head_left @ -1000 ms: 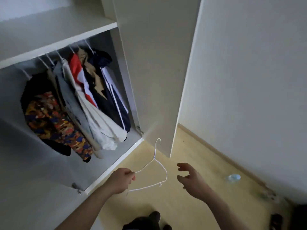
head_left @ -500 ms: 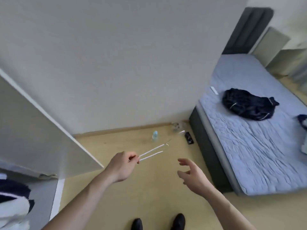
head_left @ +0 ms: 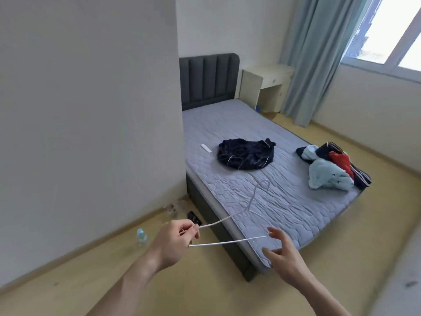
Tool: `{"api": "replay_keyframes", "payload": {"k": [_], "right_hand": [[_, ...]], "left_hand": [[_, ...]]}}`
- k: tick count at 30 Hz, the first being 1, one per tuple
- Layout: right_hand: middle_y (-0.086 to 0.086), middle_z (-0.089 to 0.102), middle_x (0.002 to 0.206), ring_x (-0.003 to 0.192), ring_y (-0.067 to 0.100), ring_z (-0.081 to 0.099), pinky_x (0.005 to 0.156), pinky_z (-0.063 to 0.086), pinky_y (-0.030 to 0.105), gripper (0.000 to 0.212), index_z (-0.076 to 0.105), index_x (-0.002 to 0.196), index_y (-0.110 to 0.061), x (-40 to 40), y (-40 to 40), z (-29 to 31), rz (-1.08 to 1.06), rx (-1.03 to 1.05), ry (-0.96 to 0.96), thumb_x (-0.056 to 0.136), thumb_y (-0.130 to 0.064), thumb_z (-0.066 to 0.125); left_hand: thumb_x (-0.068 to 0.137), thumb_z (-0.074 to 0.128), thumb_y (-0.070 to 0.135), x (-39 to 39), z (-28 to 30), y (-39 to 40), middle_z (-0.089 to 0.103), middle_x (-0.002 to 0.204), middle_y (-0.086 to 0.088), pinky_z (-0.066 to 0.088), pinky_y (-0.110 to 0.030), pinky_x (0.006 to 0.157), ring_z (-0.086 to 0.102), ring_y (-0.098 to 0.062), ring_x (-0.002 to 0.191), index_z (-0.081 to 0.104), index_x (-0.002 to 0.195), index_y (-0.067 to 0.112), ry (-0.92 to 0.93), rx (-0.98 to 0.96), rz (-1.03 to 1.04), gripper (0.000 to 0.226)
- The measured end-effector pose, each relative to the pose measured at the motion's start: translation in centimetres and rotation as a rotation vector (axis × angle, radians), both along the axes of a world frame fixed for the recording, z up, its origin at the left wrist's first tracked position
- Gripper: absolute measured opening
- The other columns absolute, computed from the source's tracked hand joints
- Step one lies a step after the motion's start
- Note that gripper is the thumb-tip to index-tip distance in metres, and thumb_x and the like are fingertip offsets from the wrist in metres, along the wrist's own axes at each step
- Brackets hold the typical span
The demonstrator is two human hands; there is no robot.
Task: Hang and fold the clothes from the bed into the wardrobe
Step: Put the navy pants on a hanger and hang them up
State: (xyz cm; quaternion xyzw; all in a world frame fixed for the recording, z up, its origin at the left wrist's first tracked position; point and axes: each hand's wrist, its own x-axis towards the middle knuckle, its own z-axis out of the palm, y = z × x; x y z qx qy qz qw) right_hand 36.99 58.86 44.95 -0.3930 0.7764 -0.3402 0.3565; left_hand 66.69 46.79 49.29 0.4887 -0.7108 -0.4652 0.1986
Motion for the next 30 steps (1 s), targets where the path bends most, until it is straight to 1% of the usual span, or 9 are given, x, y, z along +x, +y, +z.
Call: {"api": "replay_keyframes", "payload": {"k": [3,7,13,15,19,24,26,28,30], "right_hand": [[-0.008,0.048,0.136,0.081,0.012,0.068,0.070,0.055,0.028,0.058,0.045,0.141,-0.032,-6.4,-0.2,0.6,-0.052,-0.007,0.047,0.091,-0.016,0.070],[-0.012,0.041,0.136,0.097,0.001,0.062,0.062,0.051,0.014,0.063,0.040,0.144,-0.036,-12.3,-1.5,1.9,-0.015,-0.020,0.128,0.091,-0.026,0.072],[-0.017,0.045,0.131,0.104,0.003,0.059,0.067,0.048,0.016,0.058,0.043,0.142,-0.039,-16.8,-6.2,2.0,0.046,-0.020,0.179,0.092,-0.033,0.071],[-0.018,0.054,0.125,0.100,0.003,0.061,0.065,0.048,0.015,0.045,0.050,0.133,-0.038,-17.5,-8.2,1.6,0.049,-0.020,0.173,0.094,-0.033,0.070],[-0.015,0.070,0.098,0.071,0.002,0.063,0.055,0.044,0.013,0.004,0.067,0.099,-0.034,-19.8,-13.1,0.6,-0.014,-0.012,0.208,0.097,-0.036,0.066],[-0.021,0.067,0.064,0.056,0.001,0.056,0.053,0.037,0.021,0.031,0.070,0.071,-0.023,-22.2,-20.3,-0.6,-0.021,0.056,0.252,0.098,-0.036,0.063],[-0.022,0.064,0.058,0.053,-0.001,0.053,0.051,0.033,0.020,0.033,0.070,0.066,-0.021,-22.6,-23.4,-0.8,-0.031,0.090,0.253,0.096,-0.035,0.065],[-0.020,0.062,0.056,0.053,-0.001,0.053,0.051,0.034,0.020,0.034,0.069,0.063,-0.021,-22.7,-26.1,-0.9,-0.039,0.114,0.268,0.094,-0.037,0.068],[-0.021,0.062,0.055,0.053,0.000,0.054,0.051,0.035,0.021,0.035,0.069,0.061,-0.022,-23.2,-28.5,-0.9,-0.032,0.144,0.297,0.092,-0.039,0.069]], "left_hand": [[0.093,0.054,0.046,-5.4,0.9,-0.1,0.046,0.055,0.003,0.038,-0.031,0.056,0.045,-0.014,0.055,0.065,0.076,0.015,0.048,-0.012,-0.026,0.037],[0.086,0.056,0.053,-10.1,1.8,-1.3,0.046,0.052,0.002,0.032,-0.027,0.051,0.040,-0.010,0.051,0.063,0.070,0.014,0.077,-0.073,-0.046,0.043],[0.083,0.060,0.051,-14.3,2.2,-6.6,0.044,0.052,0.000,0.033,-0.019,0.050,0.039,-0.009,0.050,0.059,0.064,0.010,0.136,-0.091,-0.097,0.046],[0.084,0.062,0.049,-15.3,1.9,-9.4,0.042,0.050,0.002,0.033,-0.020,0.049,0.038,-0.009,0.049,0.058,0.062,0.009,0.150,-0.078,-0.112,0.045],[0.085,0.065,0.050,-17.4,-0.1,-17.5,0.045,0.051,0.000,0.034,-0.025,0.050,0.041,-0.012,0.050,0.062,0.064,0.011,0.130,-0.053,-0.134,0.045],[0.079,0.070,0.061,-20.7,-4.0,-29.8,0.049,0.055,0.004,0.034,-0.025,0.053,0.043,-0.010,0.053,0.064,0.072,0.012,0.024,-0.034,-0.102,0.049],[0.080,0.073,0.056,-21.9,-5.8,-34.9,0.061,0.061,0.010,0.041,-0.023,0.058,0.052,-0.003,0.057,0.069,0.075,0.021,-0.093,-0.050,-0.103,0.035],[0.083,0.078,0.046,-23.0,-7.3,-39.3,0.068,0.079,0.016,0.045,-0.016,0.066,0.061,0.002,0.073,0.071,0.080,0.032,-0.191,-0.072,-0.117,0.016],[0.085,0.079,0.040,-24.0,-8.6,-43.0,0.065,0.102,0.017,0.044,-0.013,0.076,0.061,0.000,0.091,0.069,0.099,0.035,-0.250,-0.071,-0.131,0.019]]}}
